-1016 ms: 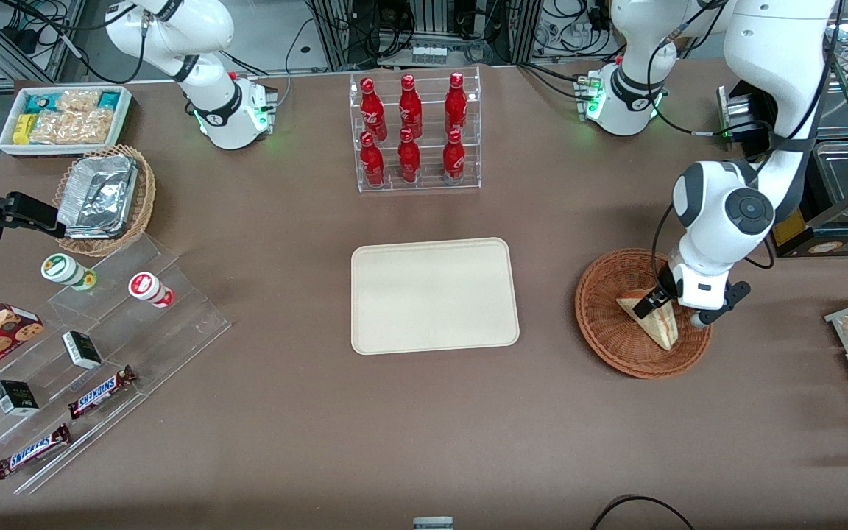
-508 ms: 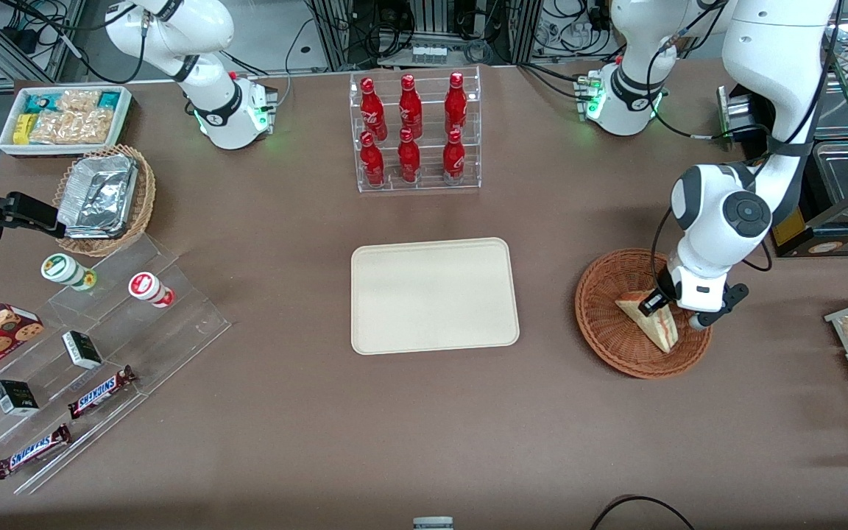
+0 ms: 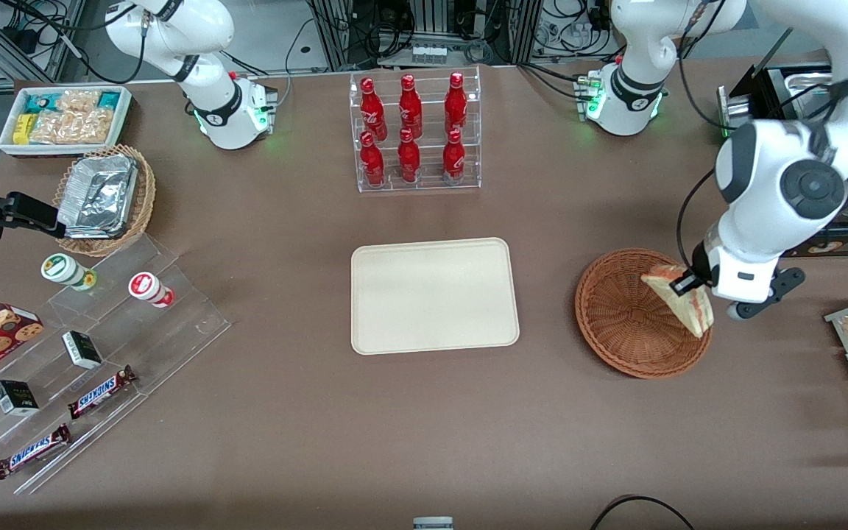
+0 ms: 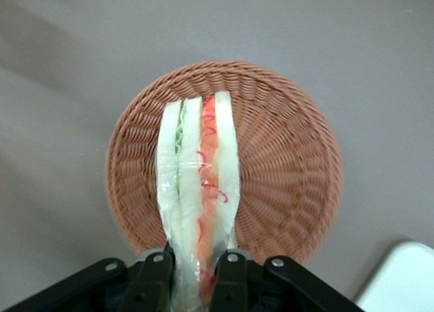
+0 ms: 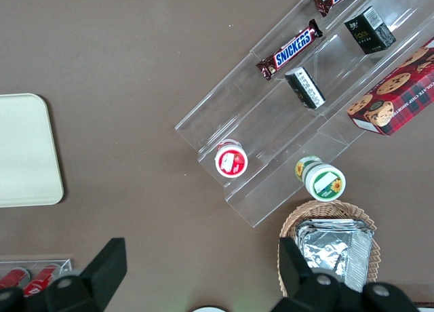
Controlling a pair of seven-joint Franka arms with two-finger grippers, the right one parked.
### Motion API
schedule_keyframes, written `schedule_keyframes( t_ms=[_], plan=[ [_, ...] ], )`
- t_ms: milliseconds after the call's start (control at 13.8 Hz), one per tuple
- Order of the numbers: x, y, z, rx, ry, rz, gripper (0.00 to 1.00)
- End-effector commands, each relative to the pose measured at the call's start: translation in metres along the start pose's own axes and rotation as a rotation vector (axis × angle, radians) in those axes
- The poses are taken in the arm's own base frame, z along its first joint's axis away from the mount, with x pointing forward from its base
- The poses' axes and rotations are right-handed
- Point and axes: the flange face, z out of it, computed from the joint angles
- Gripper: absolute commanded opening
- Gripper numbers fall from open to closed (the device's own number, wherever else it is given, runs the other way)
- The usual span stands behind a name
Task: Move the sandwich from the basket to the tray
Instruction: 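Lift the sandwich and carry it over the cream tray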
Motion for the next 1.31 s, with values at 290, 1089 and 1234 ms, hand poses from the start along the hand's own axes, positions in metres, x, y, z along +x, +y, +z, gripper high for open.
schedule_keyframes(
  t_ms=[290,1089,1234],
  plan=[
    [-0.111,0.157,-0.035,0.01,0.016,0.231,0.0],
    [-0.258,0.334,0.078,-0.019,0.012,0.351,0.0],
    [-0.276,0.344,0.097,-0.027,0.017,0.364,0.0]
  ],
)
